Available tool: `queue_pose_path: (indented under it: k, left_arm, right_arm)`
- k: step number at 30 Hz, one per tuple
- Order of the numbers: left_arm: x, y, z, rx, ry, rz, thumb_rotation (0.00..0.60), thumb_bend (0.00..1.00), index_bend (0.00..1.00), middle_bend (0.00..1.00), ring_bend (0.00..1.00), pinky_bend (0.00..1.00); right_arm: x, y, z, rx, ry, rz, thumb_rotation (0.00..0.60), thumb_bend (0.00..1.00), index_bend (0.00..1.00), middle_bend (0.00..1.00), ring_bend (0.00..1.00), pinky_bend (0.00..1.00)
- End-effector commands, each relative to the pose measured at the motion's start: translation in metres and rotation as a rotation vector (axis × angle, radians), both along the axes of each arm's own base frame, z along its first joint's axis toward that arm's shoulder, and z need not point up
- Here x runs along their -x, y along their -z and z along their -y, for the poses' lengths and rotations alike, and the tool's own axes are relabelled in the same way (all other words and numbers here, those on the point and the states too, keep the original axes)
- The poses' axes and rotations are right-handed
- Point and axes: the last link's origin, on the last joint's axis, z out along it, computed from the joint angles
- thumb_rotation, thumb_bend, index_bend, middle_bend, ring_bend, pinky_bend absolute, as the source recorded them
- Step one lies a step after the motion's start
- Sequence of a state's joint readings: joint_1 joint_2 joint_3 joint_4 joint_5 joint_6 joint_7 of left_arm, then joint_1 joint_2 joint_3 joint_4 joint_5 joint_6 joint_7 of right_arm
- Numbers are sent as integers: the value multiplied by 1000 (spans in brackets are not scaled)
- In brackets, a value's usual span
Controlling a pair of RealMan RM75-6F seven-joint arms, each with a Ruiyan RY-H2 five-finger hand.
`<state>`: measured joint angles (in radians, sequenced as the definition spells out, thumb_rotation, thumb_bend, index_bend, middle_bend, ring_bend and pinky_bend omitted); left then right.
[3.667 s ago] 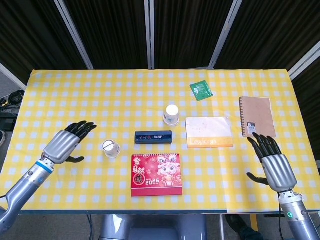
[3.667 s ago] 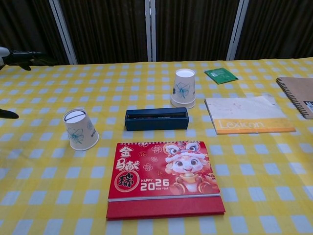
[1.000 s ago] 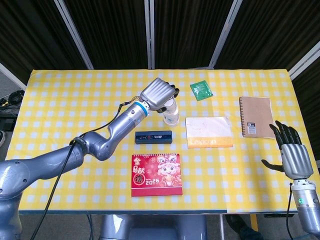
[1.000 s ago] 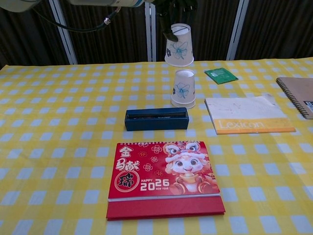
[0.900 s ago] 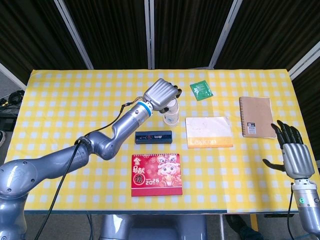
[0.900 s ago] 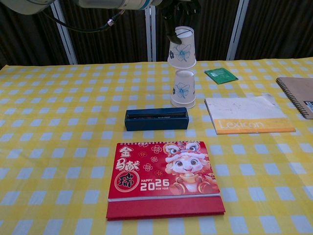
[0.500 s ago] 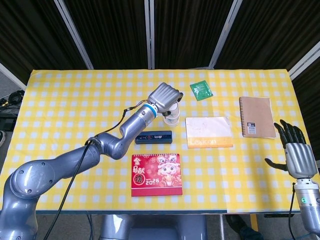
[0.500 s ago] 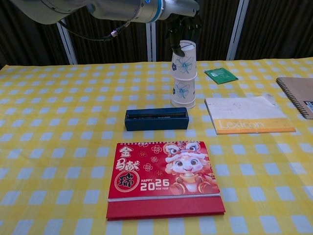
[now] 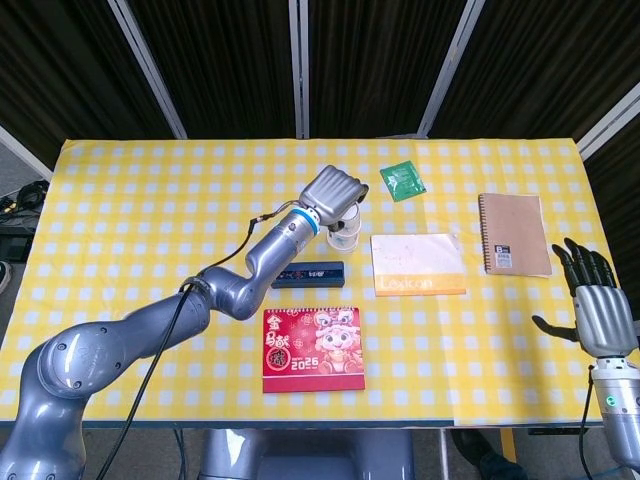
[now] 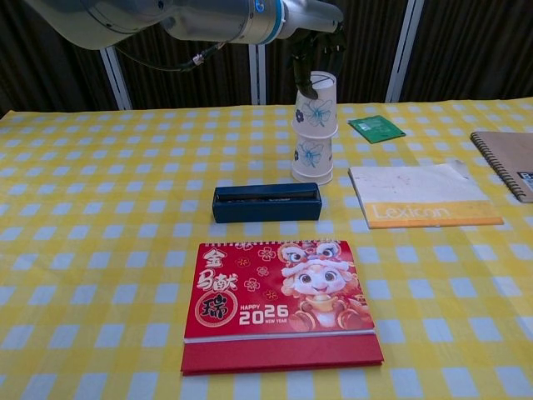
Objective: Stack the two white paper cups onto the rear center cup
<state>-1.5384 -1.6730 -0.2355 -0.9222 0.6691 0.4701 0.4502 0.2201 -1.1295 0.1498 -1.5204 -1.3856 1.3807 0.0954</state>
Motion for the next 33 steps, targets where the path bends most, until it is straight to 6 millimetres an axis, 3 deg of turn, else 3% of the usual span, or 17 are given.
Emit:
queue_pose_path:
  k: [1, 2, 5, 12, 14, 16, 19, 24, 27, 33]
  left_arm:
    - [0, 4, 1, 20, -19, 7, 600, 194, 254, 134, 185, 321]
    - [0, 4, 1, 17, -18, 11, 600, 160, 165, 62, 120, 277]
    - [-2, 2, 1, -6, -3, 28, 600, 138, 20, 1, 24, 196]
    - [1, -8, -1, -33, 9, 58, 600, 128, 0, 0, 0, 86]
    - [3, -13, -1, -43, 8, 73, 600, 62, 0, 0, 0, 25]
    - [9, -23, -3, -81, 10, 88, 600, 0, 0, 0, 0, 0]
    - [21, -41, 1, -144, -19, 182, 600, 0, 0, 0, 0, 0]
    - [81, -85, 26, -242, -67, 234, 600, 0, 0, 0, 0, 0]
    - [107, -99, 39, -259, -94, 250, 600, 0, 0, 0, 0, 0]
    - [181, -133, 80, -309, -174, 284, 600, 0, 0, 0, 0, 0]
  right_arm:
    - [-1, 0, -1, 1, -4, 2, 600, 0, 2, 0, 0, 0]
    - [-1, -1, -1, 1, -4, 2, 600, 0, 2, 0, 0, 0]
    - [-1, -2, -2, 6, -5, 3, 600, 0, 2, 0, 0, 0]
    - [-1, -2, -2, 5, -6, 5, 600, 0, 2, 0, 0, 0]
    - [-1, -2, -2, 5, -7, 5, 600, 0, 2, 0, 0, 0]
    - [-2, -1, -2, 3, -8, 4, 600, 0, 2, 0, 0, 0]
    - [-3, -1, -3, -3, -15, 3, 600, 0, 2, 0, 0, 0]
    - [-6, 0, -5, -16, -30, 7, 600, 0, 1, 0, 0, 0]
    - [-7, 1, -6, -18, -32, 8, 600, 0, 1, 0, 0, 0]
    - [-8, 0, -7, -18, -32, 14, 600, 0, 0, 0, 0, 0]
